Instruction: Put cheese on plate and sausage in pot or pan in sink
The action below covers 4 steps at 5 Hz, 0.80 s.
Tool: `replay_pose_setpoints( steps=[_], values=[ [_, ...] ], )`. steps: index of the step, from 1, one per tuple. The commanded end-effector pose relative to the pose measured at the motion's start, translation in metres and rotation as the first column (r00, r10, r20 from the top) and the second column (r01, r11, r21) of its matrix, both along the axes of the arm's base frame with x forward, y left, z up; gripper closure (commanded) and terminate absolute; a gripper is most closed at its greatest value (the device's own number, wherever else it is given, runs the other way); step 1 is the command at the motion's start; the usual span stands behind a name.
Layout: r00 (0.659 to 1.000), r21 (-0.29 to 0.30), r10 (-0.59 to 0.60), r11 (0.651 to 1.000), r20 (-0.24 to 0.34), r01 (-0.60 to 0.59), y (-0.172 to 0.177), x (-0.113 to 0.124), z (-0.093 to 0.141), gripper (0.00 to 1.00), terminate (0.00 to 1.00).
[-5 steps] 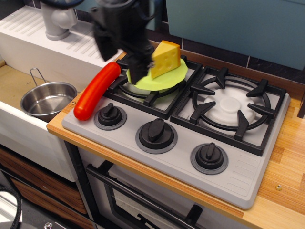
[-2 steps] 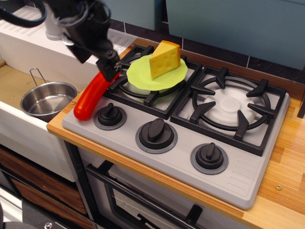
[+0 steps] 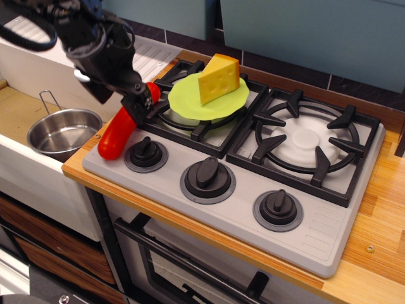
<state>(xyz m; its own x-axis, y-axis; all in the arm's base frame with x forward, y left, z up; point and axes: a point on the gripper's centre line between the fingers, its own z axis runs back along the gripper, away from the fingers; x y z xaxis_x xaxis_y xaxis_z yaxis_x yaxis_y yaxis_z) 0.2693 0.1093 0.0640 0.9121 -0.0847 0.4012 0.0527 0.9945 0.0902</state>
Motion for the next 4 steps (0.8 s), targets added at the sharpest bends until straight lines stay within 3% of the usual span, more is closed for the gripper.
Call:
replay_pose_setpoints(
  steps=[1,4],
  values=[
    [0.999,-0.027,0.018,0.999,0.045,-0.017,-0.004,0.000,-0.018,0.00,0.00],
    [0.996,-0.069,-0.015,0.997,0.090,0.021,0.000,0.001,-0.027,0.00,0.00]
  ],
)
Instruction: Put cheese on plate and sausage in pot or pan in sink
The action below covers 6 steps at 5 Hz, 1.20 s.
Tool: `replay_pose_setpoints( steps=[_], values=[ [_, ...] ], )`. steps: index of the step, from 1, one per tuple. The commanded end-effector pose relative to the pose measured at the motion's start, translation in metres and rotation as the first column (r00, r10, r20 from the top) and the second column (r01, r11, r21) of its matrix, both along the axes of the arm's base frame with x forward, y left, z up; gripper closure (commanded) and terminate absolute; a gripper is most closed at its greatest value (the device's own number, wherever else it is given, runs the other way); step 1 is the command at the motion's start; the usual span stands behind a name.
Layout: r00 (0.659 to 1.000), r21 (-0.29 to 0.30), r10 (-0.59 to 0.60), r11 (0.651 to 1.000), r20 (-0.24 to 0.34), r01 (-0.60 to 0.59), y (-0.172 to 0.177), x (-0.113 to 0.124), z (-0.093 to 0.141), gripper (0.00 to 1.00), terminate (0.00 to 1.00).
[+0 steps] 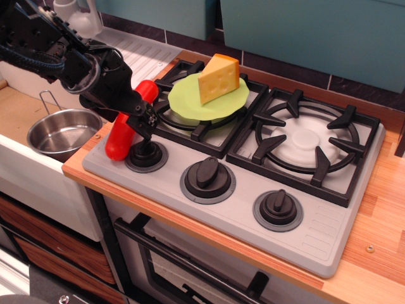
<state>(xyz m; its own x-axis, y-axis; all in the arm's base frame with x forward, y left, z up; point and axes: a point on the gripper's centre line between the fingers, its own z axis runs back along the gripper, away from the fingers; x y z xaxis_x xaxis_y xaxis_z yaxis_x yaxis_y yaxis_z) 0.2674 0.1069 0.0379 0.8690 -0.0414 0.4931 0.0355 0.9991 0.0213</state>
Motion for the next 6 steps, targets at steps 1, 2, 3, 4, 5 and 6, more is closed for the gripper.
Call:
replay_pose_setpoints(
  steps=[1,2,3,4,5,6],
  values=[
    [0.999,-0.012,-0.033,0.999,-0.007,0.033,0.005,0.002,-0.001,0.00,0.00],
    [0.999,-0.006,-0.035,0.999,-0.022,0.035,0.007,0.011,0.009,0.00,0.00],
    [0.998,-0.021,-0.066,0.998,-0.021,0.066,0.015,0.020,0.018,0.00,0.00],
    [0.994,-0.034,-0.112,0.993,-0.006,0.112,0.027,0.033,0.020,0.00,0.00],
    [0.989,-0.048,-0.146,0.988,0.003,0.146,0.037,0.042,0.015,0.00,0.00],
    [0.989,-0.061,-0.146,0.987,-0.004,0.145,0.038,0.044,0.014,0.00,0.00]
  ],
)
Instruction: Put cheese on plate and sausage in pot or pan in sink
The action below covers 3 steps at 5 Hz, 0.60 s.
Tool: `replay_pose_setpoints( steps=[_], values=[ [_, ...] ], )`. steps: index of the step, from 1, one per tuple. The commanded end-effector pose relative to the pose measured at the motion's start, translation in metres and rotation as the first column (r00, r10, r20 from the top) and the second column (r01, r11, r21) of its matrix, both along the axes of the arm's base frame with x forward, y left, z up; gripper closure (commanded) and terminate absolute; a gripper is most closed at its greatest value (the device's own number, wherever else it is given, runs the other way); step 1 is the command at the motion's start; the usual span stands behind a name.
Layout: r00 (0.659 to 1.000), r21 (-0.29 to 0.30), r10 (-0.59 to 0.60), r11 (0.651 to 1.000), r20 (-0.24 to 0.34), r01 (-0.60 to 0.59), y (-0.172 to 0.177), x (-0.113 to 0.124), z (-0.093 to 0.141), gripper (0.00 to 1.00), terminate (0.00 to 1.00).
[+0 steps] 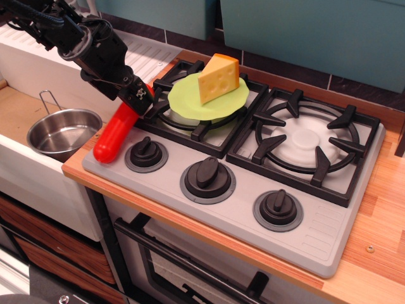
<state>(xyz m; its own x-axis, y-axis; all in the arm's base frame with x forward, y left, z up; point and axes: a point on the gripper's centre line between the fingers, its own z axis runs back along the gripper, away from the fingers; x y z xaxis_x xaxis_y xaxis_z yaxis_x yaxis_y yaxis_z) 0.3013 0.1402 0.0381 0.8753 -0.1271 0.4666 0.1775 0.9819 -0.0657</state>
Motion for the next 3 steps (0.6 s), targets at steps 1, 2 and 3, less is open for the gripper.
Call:
replay_pose_setpoints(
  steps=[1,2,3],
  values=[
    [1.000,0.021,0.026,0.999,0.001,-0.026,0.000,0.011,0.010,1.00,0.00],
    [0.999,-0.004,0.039,0.999,-0.034,-0.039,-0.008,0.010,0.010,1.00,0.00],
    [0.997,-0.040,0.038,0.998,-0.073,-0.041,-0.012,0.010,0.016,1.00,0.00]
  ],
)
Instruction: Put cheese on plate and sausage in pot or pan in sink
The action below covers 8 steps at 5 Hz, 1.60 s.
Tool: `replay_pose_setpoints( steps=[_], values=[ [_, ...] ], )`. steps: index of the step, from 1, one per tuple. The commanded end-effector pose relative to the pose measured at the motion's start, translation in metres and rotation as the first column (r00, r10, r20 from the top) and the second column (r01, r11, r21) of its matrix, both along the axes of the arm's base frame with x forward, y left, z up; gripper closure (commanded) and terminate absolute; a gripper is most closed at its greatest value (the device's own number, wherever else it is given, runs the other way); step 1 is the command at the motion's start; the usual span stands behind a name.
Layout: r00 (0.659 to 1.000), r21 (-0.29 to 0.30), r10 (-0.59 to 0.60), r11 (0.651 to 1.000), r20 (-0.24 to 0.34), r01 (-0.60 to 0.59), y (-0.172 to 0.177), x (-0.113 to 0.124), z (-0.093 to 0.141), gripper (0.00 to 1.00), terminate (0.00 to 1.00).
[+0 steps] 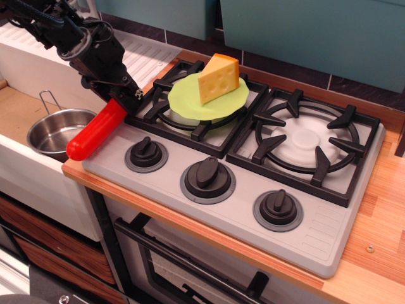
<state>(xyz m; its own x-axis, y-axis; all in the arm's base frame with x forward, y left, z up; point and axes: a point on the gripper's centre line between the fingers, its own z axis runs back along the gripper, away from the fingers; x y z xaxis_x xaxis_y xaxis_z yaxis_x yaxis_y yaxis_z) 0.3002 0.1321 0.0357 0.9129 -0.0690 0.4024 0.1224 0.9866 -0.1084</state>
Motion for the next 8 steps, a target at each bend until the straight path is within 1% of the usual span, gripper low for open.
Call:
replay_pose_setpoints(
  steps=[1,2,3,4,5,6,7,8],
  values=[
    [1.000,-0.019,-0.015,1.000,-0.023,0.015,-0.003,0.008,0.032,1.00,0.00],
    [0.999,-0.012,-0.035,0.999,-0.031,0.035,-0.003,0.000,0.050,1.00,0.00],
    [0.997,-0.006,-0.074,0.997,-0.009,0.074,0.007,-0.002,0.055,1.00,0.00],
    [0.991,-0.014,-0.131,0.991,0.039,0.132,0.020,0.007,0.050,1.00,0.00],
    [0.975,-0.023,-0.196,0.980,0.108,0.200,0.036,0.024,0.041,1.00,0.00],
    [0.961,-0.030,-0.233,0.970,0.148,0.240,0.047,0.040,0.032,1.00,0.00],
    [0.951,-0.024,-0.257,0.964,0.172,0.264,0.056,0.050,0.026,1.00,0.00],
    [0.945,-0.016,-0.272,0.960,0.181,0.280,0.068,0.057,0.026,1.00,0.00]
  ],
)
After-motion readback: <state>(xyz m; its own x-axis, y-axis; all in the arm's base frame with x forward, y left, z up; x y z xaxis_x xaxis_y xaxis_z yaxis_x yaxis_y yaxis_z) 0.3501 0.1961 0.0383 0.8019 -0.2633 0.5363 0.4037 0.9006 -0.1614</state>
